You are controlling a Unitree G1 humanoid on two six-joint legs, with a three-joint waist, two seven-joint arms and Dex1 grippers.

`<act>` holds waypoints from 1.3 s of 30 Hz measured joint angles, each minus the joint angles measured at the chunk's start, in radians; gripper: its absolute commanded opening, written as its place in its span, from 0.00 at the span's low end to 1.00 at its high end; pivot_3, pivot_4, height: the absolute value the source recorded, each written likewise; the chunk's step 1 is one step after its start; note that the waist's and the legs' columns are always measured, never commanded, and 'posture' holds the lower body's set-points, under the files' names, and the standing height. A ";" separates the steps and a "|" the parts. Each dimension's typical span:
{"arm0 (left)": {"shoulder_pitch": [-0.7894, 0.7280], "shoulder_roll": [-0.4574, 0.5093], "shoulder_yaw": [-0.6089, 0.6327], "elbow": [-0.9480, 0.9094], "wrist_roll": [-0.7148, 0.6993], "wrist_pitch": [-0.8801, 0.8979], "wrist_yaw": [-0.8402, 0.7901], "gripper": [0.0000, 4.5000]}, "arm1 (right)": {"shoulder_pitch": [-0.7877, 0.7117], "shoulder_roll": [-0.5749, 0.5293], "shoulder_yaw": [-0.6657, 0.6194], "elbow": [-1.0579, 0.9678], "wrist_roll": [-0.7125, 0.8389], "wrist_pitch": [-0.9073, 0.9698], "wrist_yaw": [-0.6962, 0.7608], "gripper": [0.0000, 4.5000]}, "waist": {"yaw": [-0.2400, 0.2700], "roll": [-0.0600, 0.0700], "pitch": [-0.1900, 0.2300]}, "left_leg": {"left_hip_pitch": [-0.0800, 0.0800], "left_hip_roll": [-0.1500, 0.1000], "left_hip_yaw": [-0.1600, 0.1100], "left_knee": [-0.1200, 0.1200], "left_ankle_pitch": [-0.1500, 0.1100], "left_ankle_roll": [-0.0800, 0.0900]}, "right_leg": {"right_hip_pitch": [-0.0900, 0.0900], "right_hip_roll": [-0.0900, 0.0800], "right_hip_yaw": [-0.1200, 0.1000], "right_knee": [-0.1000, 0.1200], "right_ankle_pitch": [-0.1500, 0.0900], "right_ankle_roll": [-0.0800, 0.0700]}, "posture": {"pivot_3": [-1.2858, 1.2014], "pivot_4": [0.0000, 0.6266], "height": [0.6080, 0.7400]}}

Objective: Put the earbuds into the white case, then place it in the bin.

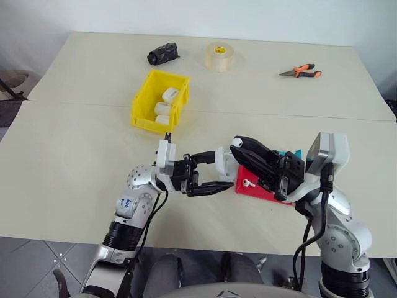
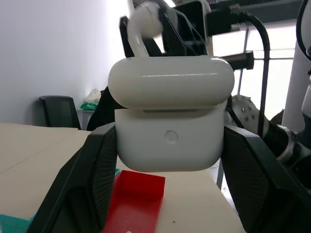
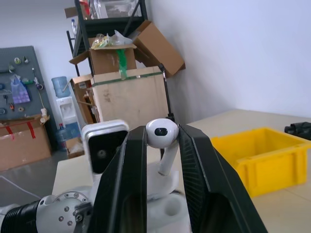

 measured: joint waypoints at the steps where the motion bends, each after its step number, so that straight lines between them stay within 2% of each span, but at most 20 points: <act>1: -0.001 0.001 0.003 -0.014 -0.005 0.012 0.007 0.62 | 0.013 0.001 0.011 0.000 -0.010 -0.013 0.001 0.17 | 0.000 0.000 0.000 | 0.000 0.000 0.000 0.000 0.000 0.000 | 0.000 0.000 0.000 0.000 0.000 0.000 | 0.52 0.24 1.00; 18: -0.007 0.011 0.005 -0.042 -0.010 0.051 -0.002 0.62 | 0.009 0.005 0.073 0.067 -0.040 -0.143 0.007 0.17 | -0.001 0.000 0.000 | 0.000 0.000 0.001 0.000 0.000 0.000 | 0.000 0.000 0.000 0.000 0.000 0.000 | 0.52 0.24 1.00; 33: -0.001 -0.010 -0.002 -0.034 0.040 0.031 -0.012 0.62 | 0.005 -0.114 0.086 0.081 -0.053 -0.160 0.040 0.17 | -0.001 0.000 0.000 | 0.000 0.000 0.001 0.000 0.000 0.000 | 0.000 0.000 0.000 0.000 0.000 0.000 | 0.52 0.24 1.00; 39: -0.001 -0.030 -0.004 -0.027 0.045 0.028 -0.018 0.62 | -0.014 -0.143 0.070 0.111 -0.007 -0.144 0.041 0.52 | 0.000 0.000 0.000 | 0.000 0.000 0.001 0.000 0.000 0.000 | 0.000 0.000 0.000 0.000 0.000 0.000 | 0.52 0.24 1.00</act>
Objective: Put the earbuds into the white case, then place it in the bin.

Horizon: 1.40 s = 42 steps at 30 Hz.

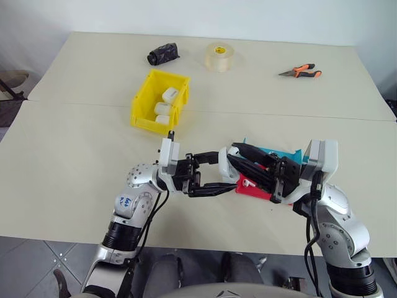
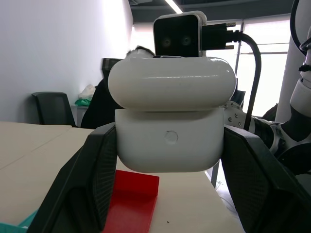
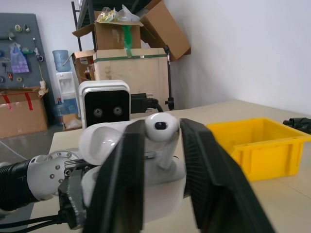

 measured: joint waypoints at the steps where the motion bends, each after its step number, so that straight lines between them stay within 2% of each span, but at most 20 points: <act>1: 0.000 -0.001 -0.003 0.000 0.000 -0.004 -0.003 0.62 | -0.004 -0.008 -0.004 0.003 0.005 0.002 0.000 0.59 | 0.000 0.000 0.000 | 0.000 0.000 0.000 0.000 0.000 0.000 | 0.000 0.000 0.000 0.000 0.000 0.000 | 0.52 0.24 1.00; 7: 0.000 -0.014 -0.007 0.000 0.001 -0.019 -0.012 0.62 | -0.025 -0.029 -0.027 0.030 0.029 0.004 0.003 0.99 | 0.000 0.000 0.000 | 0.000 0.000 0.000 0.000 0.000 0.000 | 0.000 0.000 0.000 0.000 0.000 0.000 | 0.52 0.24 1.00; 11: 0.000 -0.020 -0.004 0.000 0.014 -0.029 -0.004 0.62 | -0.027 -0.048 -0.030 0.029 0.051 0.010 0.038 0.99 | 0.000 0.000 0.000 | 0.000 0.000 0.000 0.000 0.000 0.000 | 0.000 0.000 0.000 0.000 0.000 0.000 | 0.52 0.24 1.00; 20: 0.058 0.020 0.034 -0.006 0.027 -0.122 -0.022 0.62 | 0.081 -0.229 -0.179 0.076 0.035 0.039 0.145 0.99 | 0.002 0.000 0.000 | 0.000 0.000 0.001 0.000 0.000 0.000 | 0.000 0.000 0.000 -0.001 0.000 0.000 | 0.52 0.24 1.00; 23: 0.121 0.066 0.037 -0.003 0.043 -0.166 -0.049 0.62 | 0.160 -0.292 -0.270 0.179 -0.029 -0.019 0.215 0.99 | 0.004 0.000 0.000 | 0.000 0.000 0.001 0.000 0.000 0.000 | 0.001 0.000 0.000 -0.001 0.000 0.000 | 0.52 0.24 1.00; 29: 0.157 0.076 0.032 -0.005 0.061 -0.229 -0.053 0.62 | 0.220 -0.349 -0.380 0.506 -0.199 -0.244 0.358 0.99 | 0.002 0.000 0.000 | 0.001 0.000 0.002 0.000 0.000 0.000 | 0.001 0.000 0.001 -0.002 0.000 0.000 | 0.52 0.24 1.00; 33: 0.172 0.065 0.030 -0.005 0.078 -0.265 -0.038 0.62 | 0.215 -0.388 -0.396 0.694 -0.284 -0.385 0.420 0.99 | 0.001 0.000 0.000 | 0.002 0.000 0.003 -0.001 0.000 0.000 | 0.001 0.000 0.001 -0.002 0.000 0.000 | 0.52 0.24 1.00; 37: 0.174 0.058 0.028 -0.005 0.087 -0.285 -0.017 0.62 | 0.162 -0.389 -0.380 0.741 -0.308 -0.412 0.445 0.99 | -0.004 0.001 0.000 | 0.002 0.001 0.003 -0.001 0.000 0.000 | 0.001 0.000 0.001 -0.002 0.000 0.000 | 0.52 0.24 1.00; 39: 0.175 0.055 0.022 -0.005 0.091 -0.292 -0.011 0.62 | 0.119 -0.389 -0.354 0.708 -0.309 -0.376 0.437 0.99 | -0.004 0.001 0.000 | 0.002 0.001 0.003 0.000 0.000 0.000 | 0.001 0.000 0.001 -0.001 0.000 0.000 | 0.52 0.24 1.00; 42: 0.176 0.051 0.012 -0.005 0.095 -0.297 -0.007 0.62 | -0.010 -0.450 -0.250 0.614 -0.346 -0.170 0.353 0.99 | -0.003 0.003 0.000 | 0.002 0.001 0.003 0.001 0.000 0.000 | 0.000 0.000 0.002 -0.001 0.000 0.000 | 0.52 0.24 1.00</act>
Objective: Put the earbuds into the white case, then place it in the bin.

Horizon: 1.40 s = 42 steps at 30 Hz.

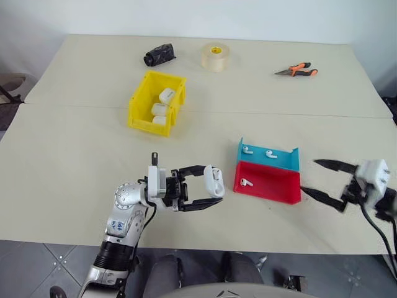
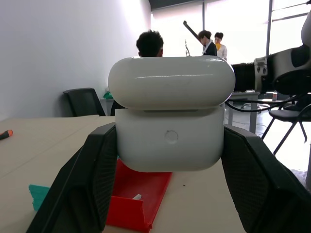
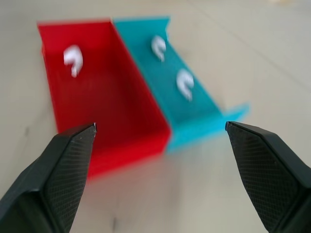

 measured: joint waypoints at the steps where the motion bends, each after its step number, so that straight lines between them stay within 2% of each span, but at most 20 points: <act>1: -0.002 -0.002 -0.003 0.000 0.001 -0.001 0.002 0.62 | -0.040 -0.022 0.026 -0.019 -0.013 0.062 -0.018 0.99 | 0.001 0.000 0.000 | 0.000 0.000 0.000 0.000 0.000 0.000 | 0.000 0.000 0.000 0.000 0.000 0.000 | 0.52 0.24 1.00; 6: -0.015 -0.011 -0.016 0.007 0.002 -0.006 0.009 0.62 | -0.289 -0.082 0.195 -0.051 -0.040 0.329 -0.008 0.99 | 0.009 0.000 0.000 | -0.002 -0.001 -0.002 0.001 0.000 0.000 | 0.000 0.000 -0.002 0.000 0.000 0.000 | 0.52 0.24 1.00; 10: -0.026 -0.016 -0.024 0.015 0.000 -0.007 0.006 0.62 | -0.501 -0.090 0.391 0.069 -0.172 0.421 0.044 0.99 | 0.002 0.000 0.000 | -0.002 -0.001 -0.002 0.000 0.000 0.000 | -0.001 0.000 -0.002 0.000 0.000 0.000 | 0.52 0.24 1.00; 15: -0.033 -0.031 -0.048 0.025 0.000 -0.007 -0.002 0.62 | -0.719 -0.027 0.565 0.287 -0.358 0.383 0.074 0.99 | -0.007 0.000 0.000 | -0.002 -0.001 -0.001 0.000 0.000 0.000 | -0.001 0.000 -0.002 0.000 0.000 0.000 | 0.52 0.24 1.00; 18: -0.036 -0.038 -0.052 0.027 0.000 -0.010 -0.001 0.62 | -0.787 0.026 0.626 0.402 -0.431 0.339 0.093 0.99 | -0.010 0.000 0.000 | -0.003 -0.001 -0.001 0.000 0.000 0.000 | -0.001 0.000 -0.002 0.000 0.000 0.000 | 0.52 0.24 1.00; 27: -0.035 -0.035 -0.053 0.025 0.003 -0.016 0.026 0.62 | -0.908 0.097 0.699 0.592 -0.559 0.205 0.164 0.99 | -0.025 0.000 0.000 | -0.003 0.000 -0.001 0.000 0.000 0.000 | -0.002 0.000 -0.002 0.000 0.000 0.000 | 0.52 0.24 1.00; 30: -0.035 -0.033 -0.053 0.024 0.004 -0.016 0.034 0.62 | -0.929 0.117 0.699 0.632 -0.579 0.172 0.171 0.86 | -0.025 0.000 0.000 | -0.002 0.000 -0.001 0.000 0.000 0.000 | -0.001 0.000 -0.002 0.000 0.000 0.000 | 0.52 0.24 1.00; 36: -0.035 -0.029 -0.053 0.023 0.005 -0.016 0.042 0.62 | -0.949 0.150 0.698 0.662 -0.602 0.138 0.183 0.42 | -0.026 0.000 0.000 | -0.002 0.000 -0.001 0.000 0.000 0.000 | -0.001 0.000 -0.002 0.001 0.000 0.000 | 0.52 0.24 1.00; 42: -0.035 -0.026 -0.053 0.018 0.005 -0.016 0.050 0.62 | -0.958 0.159 0.695 0.680 -0.617 0.125 0.193 0.42 | -0.025 0.000 0.000 | -0.002 0.000 -0.001 0.000 0.000 0.000 | -0.001 0.000 -0.002 0.001 0.000 0.000 | 0.52 0.24 1.00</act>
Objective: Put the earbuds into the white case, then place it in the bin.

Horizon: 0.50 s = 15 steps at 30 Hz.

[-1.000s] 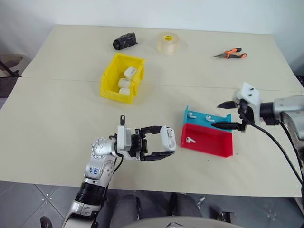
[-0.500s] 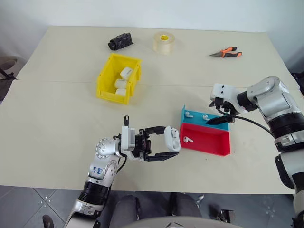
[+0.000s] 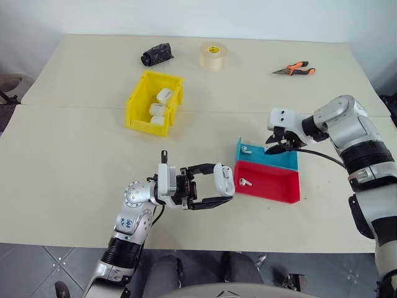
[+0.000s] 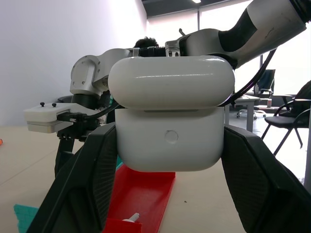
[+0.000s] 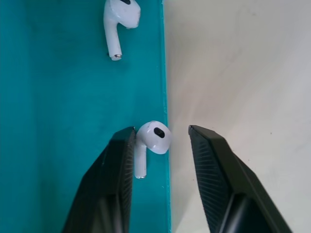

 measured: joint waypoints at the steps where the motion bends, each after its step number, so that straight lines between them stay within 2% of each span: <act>1: 0.000 0.000 0.000 -0.003 0.000 0.000 0.004 0.62 | -0.002 0.001 0.000 0.004 -0.003 -0.003 0.001 0.42 | 0.000 0.000 0.000 | 0.000 0.000 0.000 0.000 0.000 0.000 | 0.000 0.000 0.000 0.000 0.000 0.000 | 0.52 0.24 1.00; 6: 0.000 0.002 0.000 -0.018 0.001 0.000 0.014 0.62 | -0.007 0.006 -0.001 0.011 -0.019 -0.019 0.009 0.42 | 0.000 0.000 0.000 | 0.000 0.000 0.000 0.000 0.000 0.000 | 0.000 0.000 0.000 0.000 0.000 0.000 | 0.52 0.24 1.00; 9: 0.000 0.005 0.000 -0.023 0.002 0.000 0.016 0.62 | -0.007 0.010 -0.005 0.016 -0.021 -0.019 0.019 0.29 | 0.000 0.000 0.000 | 0.000 0.000 0.000 0.000 0.000 0.000 | 0.000 0.000 0.000 0.000 0.000 0.000 | 0.52 0.24 1.00; 11: 0.000 0.006 0.000 -0.023 0.002 0.000 0.016 0.62 | -0.006 0.014 -0.008 0.015 -0.021 -0.019 0.025 0.16 | -0.002 0.000 0.000 | 0.000 0.000 0.000 0.000 0.000 0.000 | 0.000 0.000 0.000 0.000 0.000 0.000 | 0.52 0.24 1.00; 15: 0.000 0.012 0.000 -0.023 0.002 0.000 0.016 0.62 | -0.002 0.014 -0.016 0.012 -0.021 -0.017 0.025 0.16 | -0.002 0.000 0.000 | 0.000 0.000 0.000 0.000 0.000 0.000 | 0.000 0.000 0.000 0.000 0.000 0.000 | 0.52 0.24 1.00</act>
